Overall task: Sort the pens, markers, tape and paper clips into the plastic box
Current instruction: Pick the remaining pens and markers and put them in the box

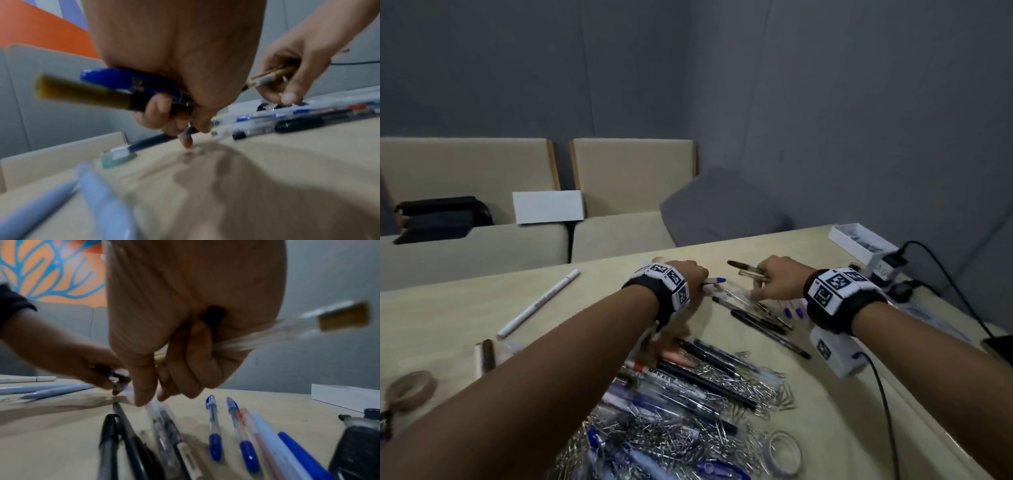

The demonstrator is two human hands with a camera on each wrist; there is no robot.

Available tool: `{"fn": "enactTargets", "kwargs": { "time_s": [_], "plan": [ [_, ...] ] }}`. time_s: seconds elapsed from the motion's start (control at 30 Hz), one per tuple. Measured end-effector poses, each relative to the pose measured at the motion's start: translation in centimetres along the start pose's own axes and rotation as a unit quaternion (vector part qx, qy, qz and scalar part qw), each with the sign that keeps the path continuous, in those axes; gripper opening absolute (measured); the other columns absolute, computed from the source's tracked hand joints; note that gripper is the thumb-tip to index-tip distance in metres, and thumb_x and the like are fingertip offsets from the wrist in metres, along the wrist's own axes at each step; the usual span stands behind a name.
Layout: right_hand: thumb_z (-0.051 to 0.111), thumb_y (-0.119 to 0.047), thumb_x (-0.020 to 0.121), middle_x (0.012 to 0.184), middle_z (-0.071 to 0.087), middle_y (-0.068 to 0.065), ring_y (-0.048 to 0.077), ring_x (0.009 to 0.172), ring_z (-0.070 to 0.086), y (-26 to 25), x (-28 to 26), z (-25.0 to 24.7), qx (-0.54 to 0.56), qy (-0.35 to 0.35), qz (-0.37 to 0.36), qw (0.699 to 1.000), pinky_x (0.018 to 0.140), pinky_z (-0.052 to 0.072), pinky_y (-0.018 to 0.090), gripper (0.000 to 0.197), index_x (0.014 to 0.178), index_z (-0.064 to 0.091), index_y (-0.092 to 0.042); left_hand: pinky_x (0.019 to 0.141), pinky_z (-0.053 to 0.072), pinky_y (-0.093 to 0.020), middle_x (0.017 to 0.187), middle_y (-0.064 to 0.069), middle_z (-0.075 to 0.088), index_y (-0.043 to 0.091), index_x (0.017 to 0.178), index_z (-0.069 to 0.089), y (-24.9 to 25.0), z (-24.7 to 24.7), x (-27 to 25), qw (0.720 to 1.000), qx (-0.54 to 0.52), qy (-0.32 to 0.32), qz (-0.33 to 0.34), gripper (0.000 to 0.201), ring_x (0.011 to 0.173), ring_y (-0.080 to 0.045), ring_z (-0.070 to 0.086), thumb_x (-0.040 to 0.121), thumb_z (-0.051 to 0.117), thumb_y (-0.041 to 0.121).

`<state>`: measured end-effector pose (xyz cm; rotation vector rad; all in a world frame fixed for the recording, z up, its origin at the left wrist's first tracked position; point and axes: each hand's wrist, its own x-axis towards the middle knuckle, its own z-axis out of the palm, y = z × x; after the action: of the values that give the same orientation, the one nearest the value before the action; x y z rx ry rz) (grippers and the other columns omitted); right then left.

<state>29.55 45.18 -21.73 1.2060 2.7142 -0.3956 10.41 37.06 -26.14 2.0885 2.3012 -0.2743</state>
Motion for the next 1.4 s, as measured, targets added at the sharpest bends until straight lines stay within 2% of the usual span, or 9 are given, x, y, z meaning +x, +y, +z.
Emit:
{"fn": "enactTargets", "kwargs": {
  "time_s": [0.13, 0.33, 0.6, 0.73, 0.93, 1.03, 1.1, 1.3, 1.4],
  "plan": [
    [0.075, -0.036, 0.074, 0.083, 0.062, 0.004, 0.024, 0.083, 0.062, 1.5, 0.1, 1.0, -0.009, 0.01, 0.037, 0.999, 0.071, 0.05, 0.03, 0.03, 0.091, 0.064, -0.013, 0.07, 0.044, -0.035, 0.106, -0.014, 0.063, 0.011, 0.112, 0.05, 0.0, -1.6, 0.4, 0.999, -0.008, 0.043, 0.013, 0.02, 0.094, -0.034, 0.062, 0.094, 0.047, 0.02],
    [0.074, -0.033, 0.075, 0.099, 0.065, 0.01, 0.026, 0.092, 0.063, 3.3, 0.2, 0.9, 0.011, 0.033, 0.09, 0.995, 0.078, 0.054, 0.032, 0.039, 0.103, 0.062, -0.01, 0.067, 0.043, -0.03, 0.095, -0.007, 0.066, 0.02, 0.098, 0.063, 3.7, -3.7, -0.4, 0.995, -0.003, 0.036, 0.095, 0.018, 0.088, -0.03, 0.061, 0.085, 0.059, 0.032],
    [0.069, -0.033, 0.076, 0.102, 0.064, 0.012, 0.027, 0.088, 0.062, 2.4, -0.5, 2.7, -0.048, 0.019, 0.051, 0.997, 0.08, 0.056, 0.037, 0.036, 0.102, 0.063, -0.008, 0.064, 0.049, -0.03, 0.082, -0.002, 0.067, 0.024, 0.091, 0.066, 6.3, -2.1, -0.4, 0.995, -0.011, 0.004, 0.103, 0.02, 0.075, -0.028, 0.064, 0.075, 0.066, 0.036],
    [0.067, -0.027, 0.077, 0.113, 0.057, 0.012, 0.028, 0.095, 0.06, 2.1, -1.2, 2.8, -0.077, 0.016, 0.035, 0.996, 0.078, 0.055, 0.034, 0.03, 0.101, 0.061, -0.01, 0.065, 0.043, -0.029, 0.093, -0.004, 0.067, 0.021, 0.098, 0.067, 5.9, -3.2, -0.6, 0.991, 0.023, -0.02, 0.127, 0.02, 0.075, -0.026, 0.059, 0.081, 0.068, 0.031],
    [0.066, -0.02, 0.077, 0.09, 0.064, 0.008, 0.025, 0.085, 0.063, 3.6, -1.4, 0.6, 0.012, 0.044, 0.04, 0.998, 0.07, 0.053, 0.032, 0.019, 0.093, 0.061, -0.011, 0.072, 0.044, -0.032, 0.097, -0.004, 0.068, 0.024, 0.104, 0.06, 3.6, -4.6, -1.3, 0.99, 0.036, 0.02, 0.136, 0.015, 0.089, -0.029, 0.061, 0.09, 0.055, 0.023],
    [0.065, -0.027, 0.08, 0.085, 0.06, 0.005, 0.024, 0.082, 0.059, 4.2, -1.6, 0.4, 0.011, 0.046, 0.04, 0.998, 0.066, 0.043, 0.027, 0.015, 0.088, 0.057, -0.017, 0.073, 0.043, -0.032, 0.1, -0.003, 0.067, 0.025, 0.103, 0.06, 3.2, -4.9, -1.4, 0.991, 0.02, 0.003, 0.134, 0.02, 0.093, -0.028, 0.06, 0.088, 0.053, 0.014],
    [0.063, -0.031, 0.08, 0.082, 0.06, 0.006, 0.026, 0.081, 0.061, 4.2, -1.4, 1.1, 0.019, 0.051, 0.039, 0.998, 0.067, 0.047, 0.029, 0.016, 0.084, 0.057, -0.017, 0.075, 0.045, -0.031, 0.098, 0.0, 0.067, 0.029, 0.096, 0.063, 3.4, -4.8, -1.3, 0.992, 0.006, -0.015, 0.123, 0.022, 0.093, -0.026, 0.06, 0.086, 0.052, 0.013],
    [0.075, -0.044, 0.076, 0.103, 0.062, 0.011, 0.028, 0.097, 0.061, 3.3, -1.2, 3.4, -0.03, 0.032, 0.022, 0.999, 0.082, 0.052, 0.034, 0.046, 0.105, 0.061, -0.012, 0.072, 0.044, -0.03, 0.097, -0.004, 0.068, 0.025, 0.102, 0.063, 5.3, -3.3, -1.1, 0.992, -0.018, -0.033, 0.122, 0.017, 0.09, -0.028, 0.062, 0.087, 0.06, 0.033],
    [0.067, -0.035, 0.086, 0.109, 0.061, 0.016, 0.032, 0.098, 0.061, 3.4, -1.3, 3.4, -0.043, 0.013, 0.023, 0.999, 0.084, 0.052, 0.035, 0.038, 0.11, 0.059, -0.007, 0.072, 0.046, -0.031, 0.094, -0.002, 0.069, 0.027, 0.101, 0.064, 6.1, -2.4, -1.0, 0.99, -0.035, -0.045, 0.127, 0.027, 0.085, -0.025, 0.061, 0.082, 0.069, 0.045]
  ]
}}
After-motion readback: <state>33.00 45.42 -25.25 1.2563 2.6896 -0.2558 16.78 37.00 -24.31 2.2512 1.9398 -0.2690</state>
